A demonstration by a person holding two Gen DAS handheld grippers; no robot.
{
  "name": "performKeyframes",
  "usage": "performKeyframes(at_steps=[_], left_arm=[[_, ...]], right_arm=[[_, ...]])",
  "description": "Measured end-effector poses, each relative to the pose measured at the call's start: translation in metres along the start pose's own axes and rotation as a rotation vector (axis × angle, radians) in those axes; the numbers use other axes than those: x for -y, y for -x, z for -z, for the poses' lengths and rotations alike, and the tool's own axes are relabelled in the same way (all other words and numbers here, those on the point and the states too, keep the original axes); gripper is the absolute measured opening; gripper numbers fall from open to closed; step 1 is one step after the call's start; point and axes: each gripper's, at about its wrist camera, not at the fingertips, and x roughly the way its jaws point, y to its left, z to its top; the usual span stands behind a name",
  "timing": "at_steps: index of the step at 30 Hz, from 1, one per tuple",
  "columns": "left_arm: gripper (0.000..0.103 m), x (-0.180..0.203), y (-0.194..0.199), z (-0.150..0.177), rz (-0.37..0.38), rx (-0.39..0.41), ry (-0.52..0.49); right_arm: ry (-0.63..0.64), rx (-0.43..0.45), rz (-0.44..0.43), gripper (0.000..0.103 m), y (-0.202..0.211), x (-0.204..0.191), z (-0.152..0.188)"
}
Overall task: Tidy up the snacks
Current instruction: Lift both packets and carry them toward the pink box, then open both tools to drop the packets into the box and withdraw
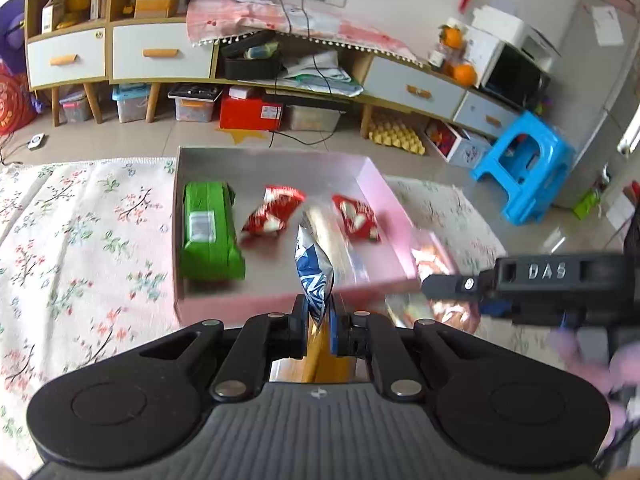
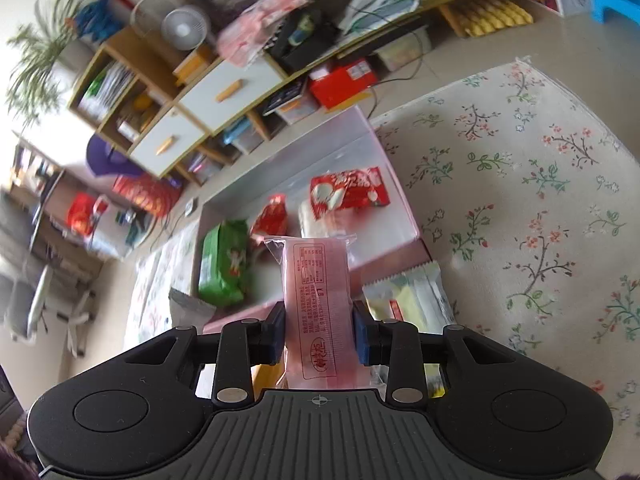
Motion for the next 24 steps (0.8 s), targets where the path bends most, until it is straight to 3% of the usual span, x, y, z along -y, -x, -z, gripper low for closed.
performKeyframes(at_steps=[5, 10, 15, 24], left_arm=[[0.009, -0.003, -0.014, -0.01, 0.004, 0.004, 0.013], [0.009, -0.016, -0.029, -0.006, 0.056, 0.016, 0.07], [0.009, -0.019, -0.047, -0.008, 0.036, -0.012, 0.1], [0.01, -0.023, -0.06, -0.005, 0.025, -0.03, 0.123]], right_arm=[[0.002, 0.042, 0.036, 0.032, -0.016, -0.007, -0.022], [-0.001, 0.103, 0.011, 0.032, -0.033, -0.005, -0.032], [-0.003, 0.072, 0.04, 0.032, -0.058, 0.005, -0.031], [-0.025, 0.104, 0.023, 0.032, -0.064, 0.013, -0.039]])
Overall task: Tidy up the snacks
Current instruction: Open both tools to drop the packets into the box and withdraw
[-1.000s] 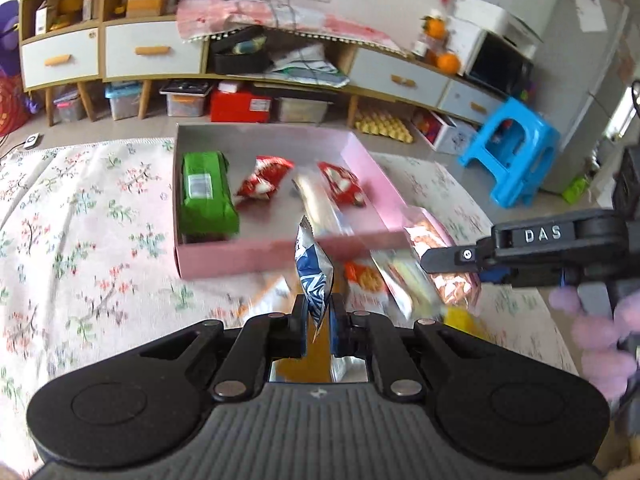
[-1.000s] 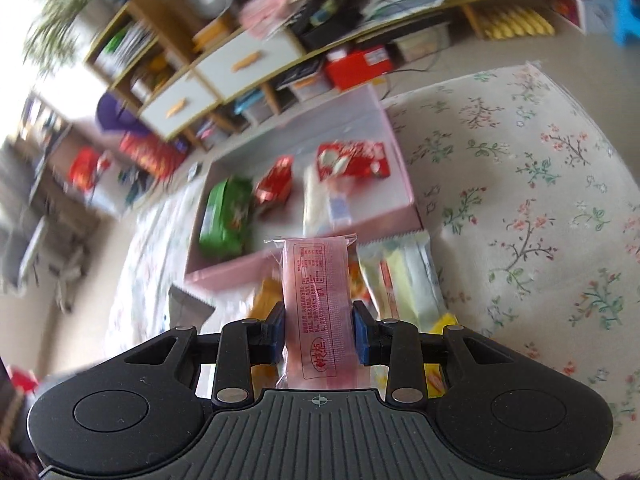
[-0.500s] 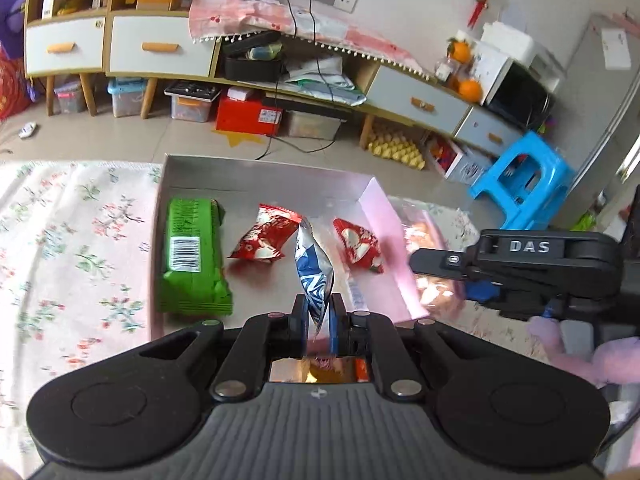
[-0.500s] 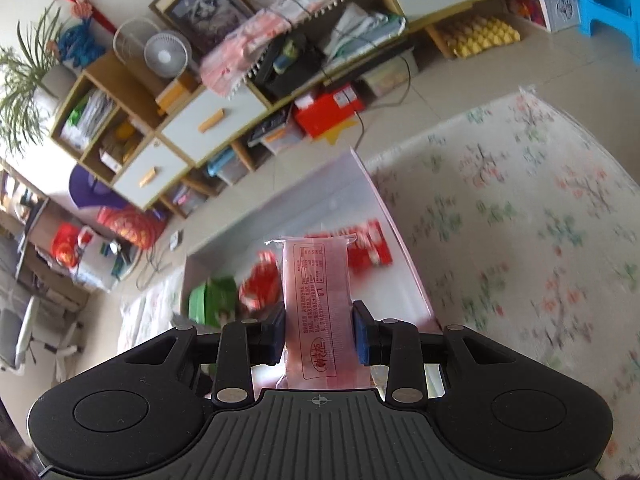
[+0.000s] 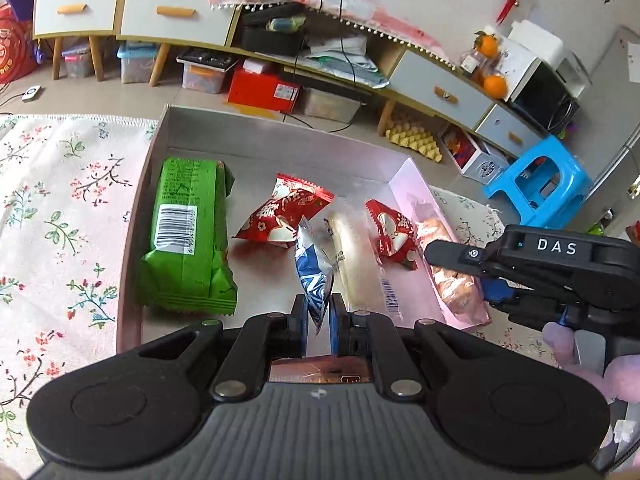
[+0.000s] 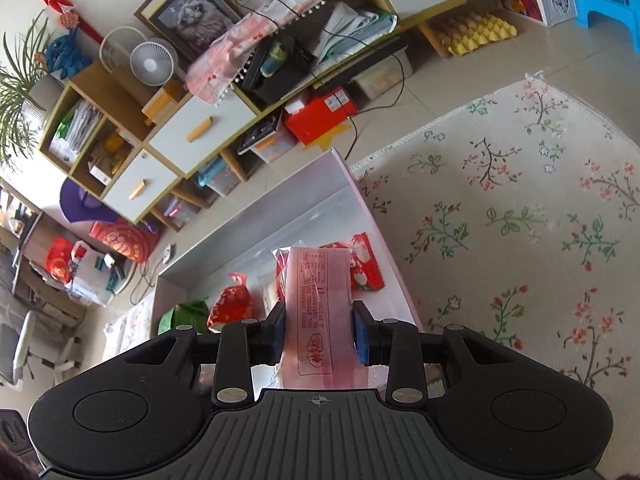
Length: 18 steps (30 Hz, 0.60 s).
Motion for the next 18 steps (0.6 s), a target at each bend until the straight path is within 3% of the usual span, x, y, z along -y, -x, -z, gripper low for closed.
performKeyframes(at_steps=[4, 6, 9, 11, 14, 18], left_arm=[[0.011, 0.001, 0.001, 0.0, -0.014, 0.002, -0.016], [0.025, 0.003, 0.003, 0.0, -0.029, 0.013, -0.017], [0.047, 0.004, 0.005, 0.001, -0.027, 0.023, -0.02], [0.058, 0.006, 0.007, 0.001, -0.032, 0.028, -0.033], [0.068, 0.011, 0.01, 0.002, -0.038, 0.03, -0.06], [0.084, 0.013, 0.016, 0.004, -0.047, 0.029, -0.077]], right_arm=[[0.016, 0.0, -0.019, 0.036, -0.001, -0.003, 0.001], [0.017, 0.008, -0.031, 0.038, 0.001, -0.003, 0.0], [-0.004, 0.016, -0.053, 0.056, 0.005, -0.002, -0.002], [0.005, 0.019, -0.054, 0.056, 0.008, -0.003, -0.003], [0.003, 0.014, -0.053, 0.058, 0.012, -0.003, -0.004], [0.013, 0.012, -0.052, 0.067, 0.021, -0.004, -0.003]])
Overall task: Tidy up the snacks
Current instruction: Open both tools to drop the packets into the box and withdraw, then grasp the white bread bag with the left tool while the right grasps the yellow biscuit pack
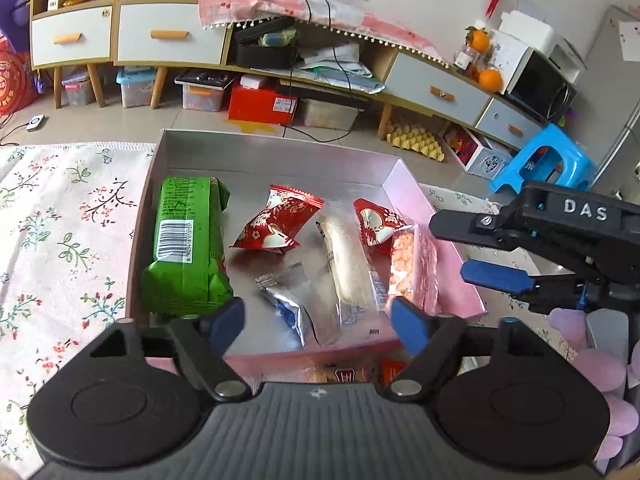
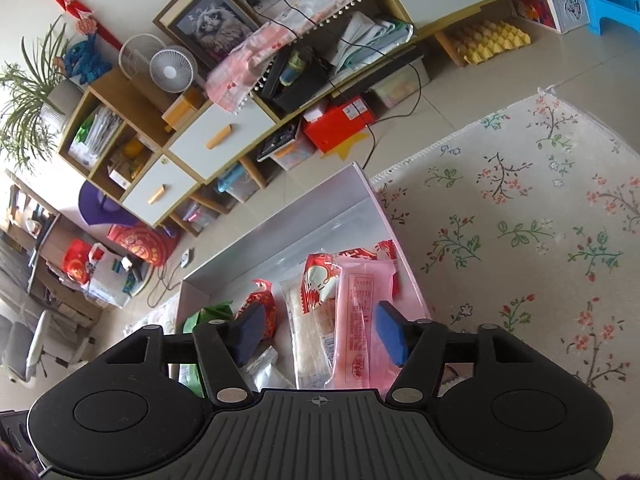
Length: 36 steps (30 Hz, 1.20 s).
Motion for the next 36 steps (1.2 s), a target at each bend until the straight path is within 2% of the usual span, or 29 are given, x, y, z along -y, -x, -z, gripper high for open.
performKeyframes(at_steps=[8, 11, 14, 27, 31, 36], left_arm=[[0.096, 0.009, 0.021, 0.006, -0.03, -0.002, -0.064], [0.099, 0.013, 0.029, 0.009, -0.044, -0.002, -0.086], [0.1, 0.014, 0.038, 0.013, -0.056, -0.01, -0.095], [0.102, 0.018, 0.079, 0.042, -0.104, -0.021, -0.154], [0.102, 0.015, 0.084, 0.054, -0.113, -0.025, -0.142], [0.102, 0.007, 0.087, 0.073, -0.14, 0.01, -0.143]], right_arm=[[0.063, -0.012, 0.035, 0.073, 0.025, -0.013, 0.004], [0.116, -0.021, 0.058, 0.082, 0.035, -0.023, 0.008], [0.17, -0.021, 0.08, 0.085, 0.048, -0.033, 0.013], [0.303, -0.044, 0.131, 0.085, 0.091, -0.047, 0.048], [0.319, -0.045, 0.139, 0.085, 0.098, -0.043, 0.06], [0.387, -0.041, 0.162, 0.085, 0.101, -0.034, 0.078]])
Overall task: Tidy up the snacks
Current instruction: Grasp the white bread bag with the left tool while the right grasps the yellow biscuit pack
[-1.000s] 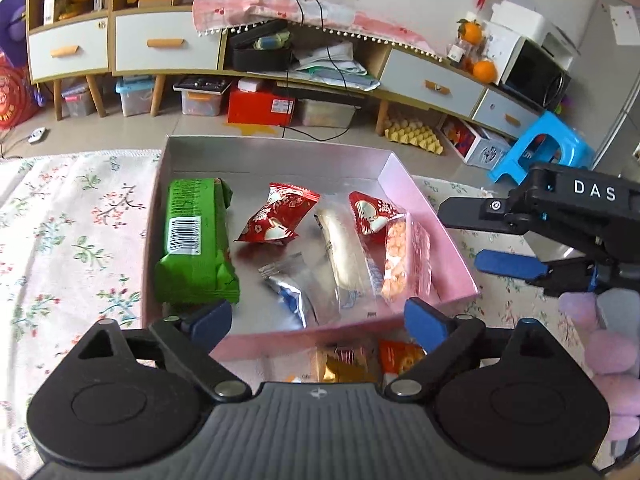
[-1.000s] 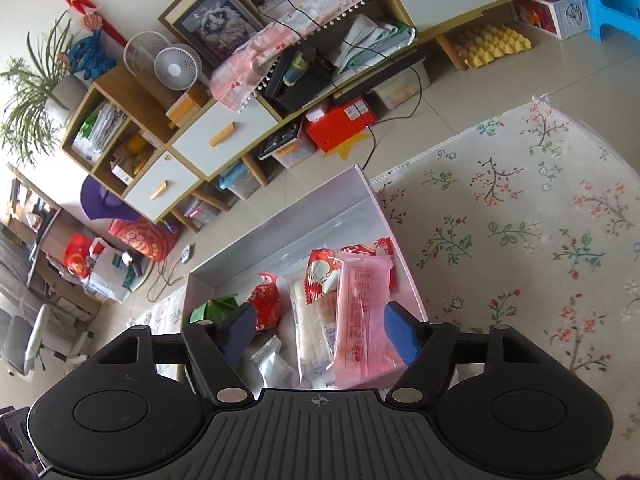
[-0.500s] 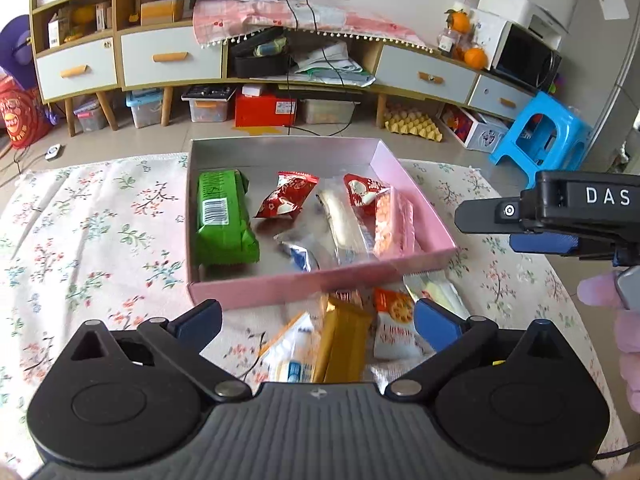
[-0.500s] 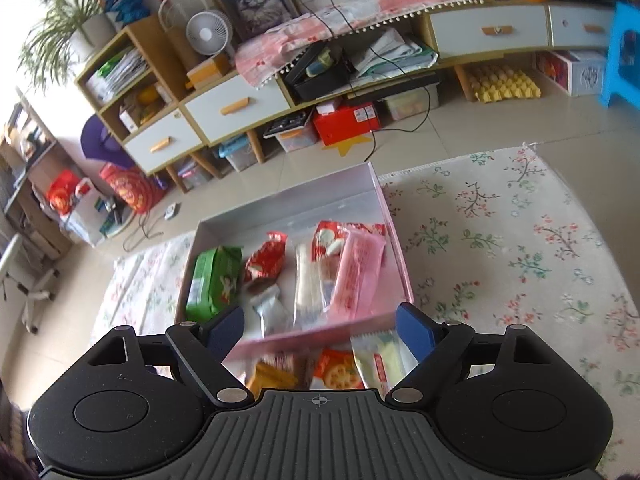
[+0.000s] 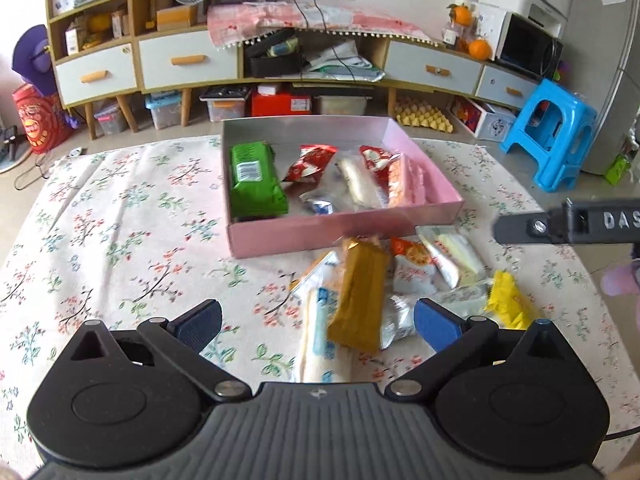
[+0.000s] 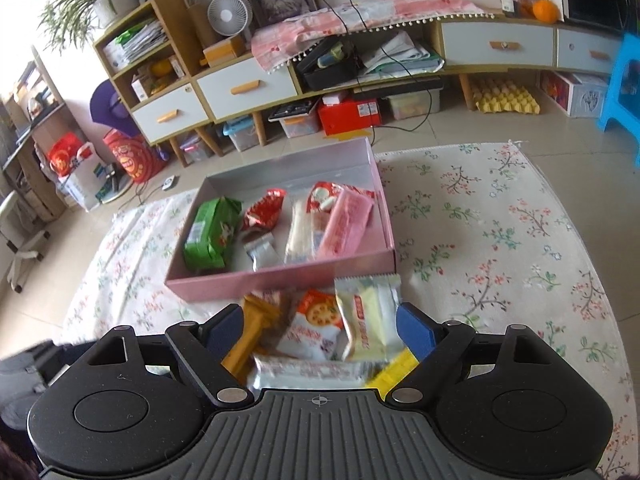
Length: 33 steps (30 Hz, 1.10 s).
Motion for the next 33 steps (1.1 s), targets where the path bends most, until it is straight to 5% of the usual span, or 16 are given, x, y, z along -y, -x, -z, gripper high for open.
performKeyframes(at_steps=[4, 21, 27, 33], left_arm=[[0.102, -0.003, -0.003, 0.008, 0.001, -0.019, 0.0], [0.102, 0.004, -0.019, 0.05, -0.009, 0.045, -0.193], [0.103, 0.007, -0.035, 0.057, -0.033, 0.006, -0.248], [0.103, -0.001, -0.038, 0.056, -0.008, 0.022, -0.189]], right_arm=[[0.137, 0.015, 0.036, 0.085, 0.006, -0.002, 0.012], [0.361, -0.117, 0.085, 0.086, -0.023, 0.039, 0.075], [0.376, -0.111, 0.089, 0.097, -0.033, 0.048, 0.085], [0.314, -0.079, 0.029, 0.103, -0.039, 0.065, 0.086]])
